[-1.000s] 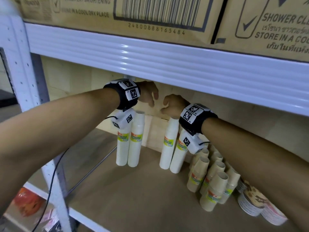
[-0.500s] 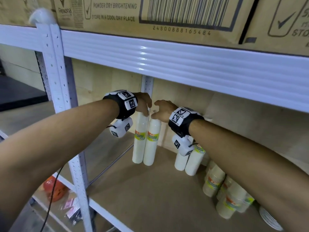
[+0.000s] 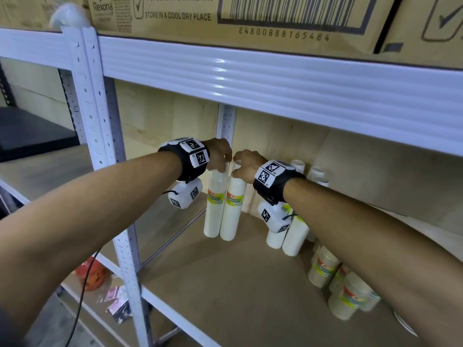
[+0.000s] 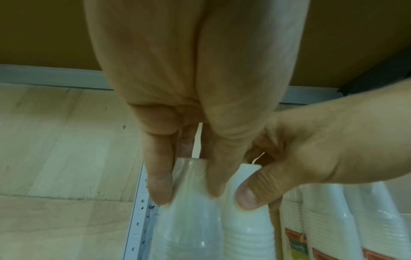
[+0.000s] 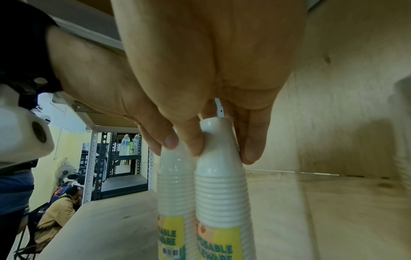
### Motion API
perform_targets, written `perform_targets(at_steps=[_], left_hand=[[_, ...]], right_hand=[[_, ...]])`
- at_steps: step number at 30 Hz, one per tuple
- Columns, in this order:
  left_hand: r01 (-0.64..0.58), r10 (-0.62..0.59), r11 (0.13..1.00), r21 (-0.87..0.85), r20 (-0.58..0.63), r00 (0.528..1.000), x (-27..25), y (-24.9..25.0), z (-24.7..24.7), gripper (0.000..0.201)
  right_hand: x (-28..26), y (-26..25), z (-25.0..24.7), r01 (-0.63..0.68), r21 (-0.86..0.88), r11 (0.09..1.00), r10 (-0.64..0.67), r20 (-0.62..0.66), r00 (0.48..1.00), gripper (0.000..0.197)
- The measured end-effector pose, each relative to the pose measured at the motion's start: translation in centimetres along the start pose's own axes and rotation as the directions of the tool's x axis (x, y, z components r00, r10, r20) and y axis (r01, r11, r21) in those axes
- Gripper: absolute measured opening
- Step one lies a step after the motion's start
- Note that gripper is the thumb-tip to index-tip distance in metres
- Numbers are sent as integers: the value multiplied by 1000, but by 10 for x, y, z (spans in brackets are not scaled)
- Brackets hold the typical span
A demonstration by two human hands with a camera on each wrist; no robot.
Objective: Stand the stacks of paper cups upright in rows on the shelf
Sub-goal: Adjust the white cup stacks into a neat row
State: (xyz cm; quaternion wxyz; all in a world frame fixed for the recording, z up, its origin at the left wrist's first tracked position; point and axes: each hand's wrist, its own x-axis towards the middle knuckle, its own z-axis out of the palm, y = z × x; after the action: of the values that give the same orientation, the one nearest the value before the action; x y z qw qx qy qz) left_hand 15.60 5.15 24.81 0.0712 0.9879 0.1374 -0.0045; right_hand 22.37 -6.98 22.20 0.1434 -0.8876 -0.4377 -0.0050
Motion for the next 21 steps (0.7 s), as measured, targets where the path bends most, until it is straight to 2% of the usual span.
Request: perform_targets(at_steps=[12, 17, 21], left_hand=[[-88, 86, 995, 35, 59, 995, -10, 28, -11, 38], [-128, 132, 991, -38, 129, 983, -15, 57, -17, 36], [-170, 181, 982, -79, 164, 970, -14, 81, -16, 38]], right_hand=[[-31, 13, -23, -32, 21, 999, 32, 5, 999, 52], [-53, 25, -41, -76, -29, 997, 76, 19, 997, 56], [-72, 39, -51, -128, -10, 992, 128, 46, 991, 47]])
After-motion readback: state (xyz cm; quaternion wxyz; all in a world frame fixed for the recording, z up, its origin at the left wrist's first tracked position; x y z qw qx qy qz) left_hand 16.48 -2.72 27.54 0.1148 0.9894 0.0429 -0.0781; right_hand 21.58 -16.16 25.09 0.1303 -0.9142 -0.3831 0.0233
